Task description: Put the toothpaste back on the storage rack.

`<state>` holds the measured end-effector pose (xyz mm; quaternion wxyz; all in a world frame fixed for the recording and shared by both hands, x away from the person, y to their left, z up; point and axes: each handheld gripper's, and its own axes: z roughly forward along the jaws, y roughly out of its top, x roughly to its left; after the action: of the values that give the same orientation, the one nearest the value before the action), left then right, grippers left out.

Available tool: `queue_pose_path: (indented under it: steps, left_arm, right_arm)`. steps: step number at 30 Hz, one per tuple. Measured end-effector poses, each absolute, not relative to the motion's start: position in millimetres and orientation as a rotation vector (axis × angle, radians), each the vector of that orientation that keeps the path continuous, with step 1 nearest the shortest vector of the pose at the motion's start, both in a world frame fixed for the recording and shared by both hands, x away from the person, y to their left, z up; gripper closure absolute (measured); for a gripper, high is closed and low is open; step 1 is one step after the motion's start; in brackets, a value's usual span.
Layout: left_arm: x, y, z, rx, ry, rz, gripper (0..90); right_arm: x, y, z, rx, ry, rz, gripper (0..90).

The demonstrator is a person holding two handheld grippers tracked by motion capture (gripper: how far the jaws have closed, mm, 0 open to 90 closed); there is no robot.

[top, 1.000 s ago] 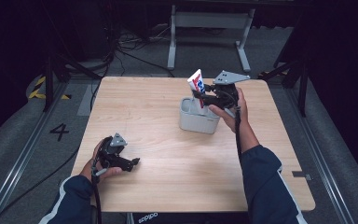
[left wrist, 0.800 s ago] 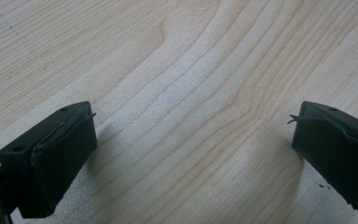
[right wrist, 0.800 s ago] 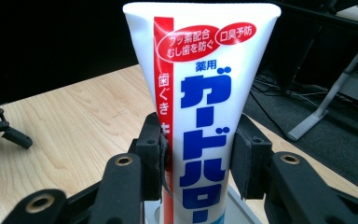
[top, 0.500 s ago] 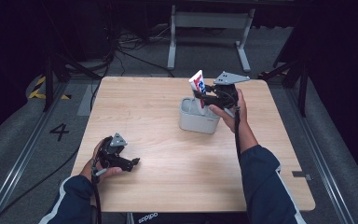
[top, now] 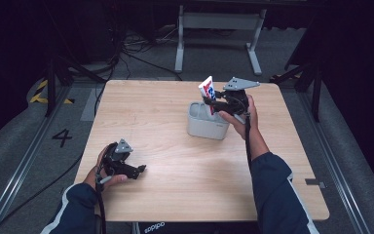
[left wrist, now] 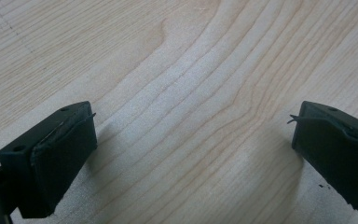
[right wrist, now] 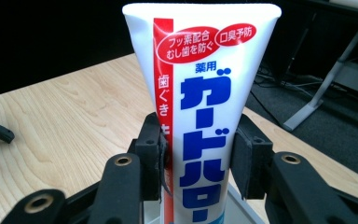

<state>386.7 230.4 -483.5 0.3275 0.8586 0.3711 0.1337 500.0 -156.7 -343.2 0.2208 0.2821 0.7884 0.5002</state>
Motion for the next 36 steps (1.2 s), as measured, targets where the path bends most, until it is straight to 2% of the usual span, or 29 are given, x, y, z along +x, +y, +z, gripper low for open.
queue_pose_path:
  steps: [36]
  left_arm:
    - [387.1,230.6,-483.3,2.254,0.966,0.354,0.2]
  right_arm:
    - [492.3,-173.1,-377.5,0.794,2.301,1.231,58.2]
